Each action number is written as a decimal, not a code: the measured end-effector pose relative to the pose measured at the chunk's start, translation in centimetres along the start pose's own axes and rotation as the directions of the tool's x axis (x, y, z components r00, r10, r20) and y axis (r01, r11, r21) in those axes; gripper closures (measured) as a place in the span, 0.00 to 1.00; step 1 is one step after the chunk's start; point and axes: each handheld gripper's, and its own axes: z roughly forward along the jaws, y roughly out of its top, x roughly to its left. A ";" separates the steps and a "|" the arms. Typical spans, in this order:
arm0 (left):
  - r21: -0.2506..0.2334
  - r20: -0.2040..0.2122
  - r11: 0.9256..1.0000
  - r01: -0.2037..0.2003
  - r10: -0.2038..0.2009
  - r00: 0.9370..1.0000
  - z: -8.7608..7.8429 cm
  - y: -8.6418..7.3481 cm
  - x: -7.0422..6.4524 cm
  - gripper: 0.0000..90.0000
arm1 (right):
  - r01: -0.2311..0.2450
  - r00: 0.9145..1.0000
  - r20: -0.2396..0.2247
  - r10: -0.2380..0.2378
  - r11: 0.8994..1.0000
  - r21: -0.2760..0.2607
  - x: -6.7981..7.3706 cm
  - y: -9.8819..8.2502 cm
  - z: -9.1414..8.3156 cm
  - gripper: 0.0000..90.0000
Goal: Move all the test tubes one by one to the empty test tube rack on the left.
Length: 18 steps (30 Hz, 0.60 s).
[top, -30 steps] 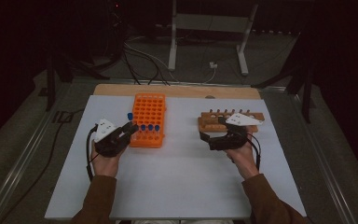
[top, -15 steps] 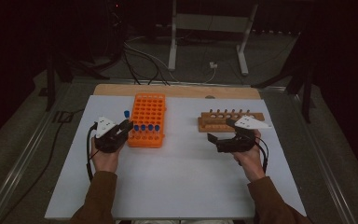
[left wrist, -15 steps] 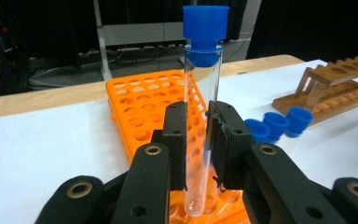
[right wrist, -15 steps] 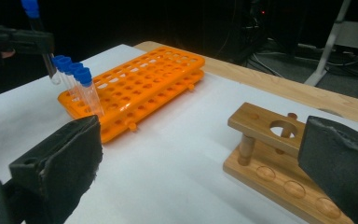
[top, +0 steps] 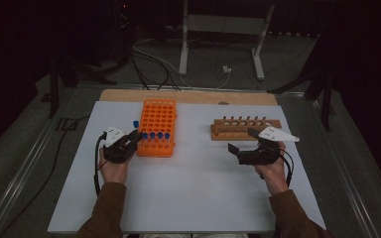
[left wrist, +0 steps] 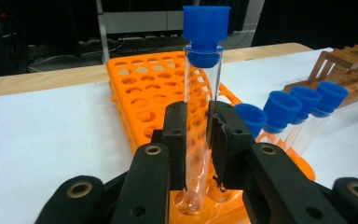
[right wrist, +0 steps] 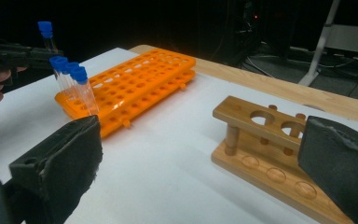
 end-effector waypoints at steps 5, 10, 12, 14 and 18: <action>0.023 -0.005 1.000 -0.005 0.005 1.000 0.3 -0.4 0.1 0.87 | -0.002 1.000 0.004 0.002 1.000 -0.001 -0.3 -0.2 -0.5 0.00; 0.054 -0.010 0.998 -0.013 0.013 1.000 0.7 -0.9 0.0 0.87 | 0.001 1.000 0.008 -0.001 1.000 0.003 -0.4 -0.5 -0.8 0.00; 0.068 -0.012 0.998 -0.017 0.018 1.000 0.8 -1.2 0.0 0.87 | -0.002 1.000 0.011 0.002 1.000 0.006 -0.5 -0.6 -0.9 0.00; 0.074 -0.012 0.997 -0.017 0.018 1.000 0.8 -1.5 0.1 0.87 | -0.002 1.000 0.016 0.002 1.000 0.006 -0.7 -0.8 -1.1 0.00; 0.085 -0.014 0.996 -0.019 0.020 1.000 0.8 -1.8 0.1 0.87 | -0.007 1.000 0.022 0.007 1.000 0.010 -0.9 -1.0 -1.4 0.00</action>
